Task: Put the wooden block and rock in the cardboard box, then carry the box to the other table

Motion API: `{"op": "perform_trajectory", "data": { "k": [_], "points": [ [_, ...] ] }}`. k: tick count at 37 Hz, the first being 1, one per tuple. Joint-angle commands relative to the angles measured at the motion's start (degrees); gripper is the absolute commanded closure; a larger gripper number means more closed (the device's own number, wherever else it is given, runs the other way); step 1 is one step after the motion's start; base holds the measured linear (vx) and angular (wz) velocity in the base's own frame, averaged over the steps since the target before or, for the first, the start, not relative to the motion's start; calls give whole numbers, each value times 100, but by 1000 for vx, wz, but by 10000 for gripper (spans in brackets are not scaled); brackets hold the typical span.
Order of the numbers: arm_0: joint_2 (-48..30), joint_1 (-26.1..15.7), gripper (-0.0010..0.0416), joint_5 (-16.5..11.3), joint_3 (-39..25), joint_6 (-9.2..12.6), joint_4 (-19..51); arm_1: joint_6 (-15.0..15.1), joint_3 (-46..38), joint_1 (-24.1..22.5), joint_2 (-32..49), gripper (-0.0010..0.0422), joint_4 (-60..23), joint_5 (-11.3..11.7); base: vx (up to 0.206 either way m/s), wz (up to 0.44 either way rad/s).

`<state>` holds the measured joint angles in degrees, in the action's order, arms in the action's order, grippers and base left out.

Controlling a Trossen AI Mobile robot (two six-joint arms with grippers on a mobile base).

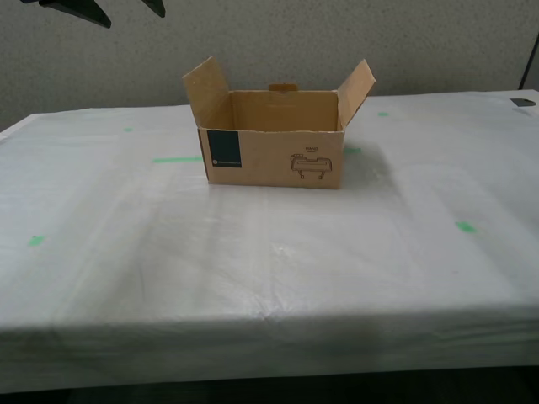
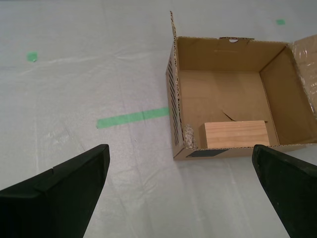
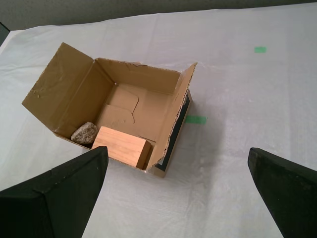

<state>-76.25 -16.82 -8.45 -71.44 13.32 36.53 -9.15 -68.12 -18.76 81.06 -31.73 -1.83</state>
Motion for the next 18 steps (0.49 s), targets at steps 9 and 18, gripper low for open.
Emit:
{"op": "perform_trajectory", "data": {
  "k": [9, 18],
  "points": [
    [4, -2, 12, 26, -2, 24, -9, 17, -2, 0, -2, 18, 11, -17, 0, 0],
    [4, -2, 12, 26, -2, 24, -9, 17, -2, -2, -2, 18, 11, -17, 0, 0]
  ]
}}
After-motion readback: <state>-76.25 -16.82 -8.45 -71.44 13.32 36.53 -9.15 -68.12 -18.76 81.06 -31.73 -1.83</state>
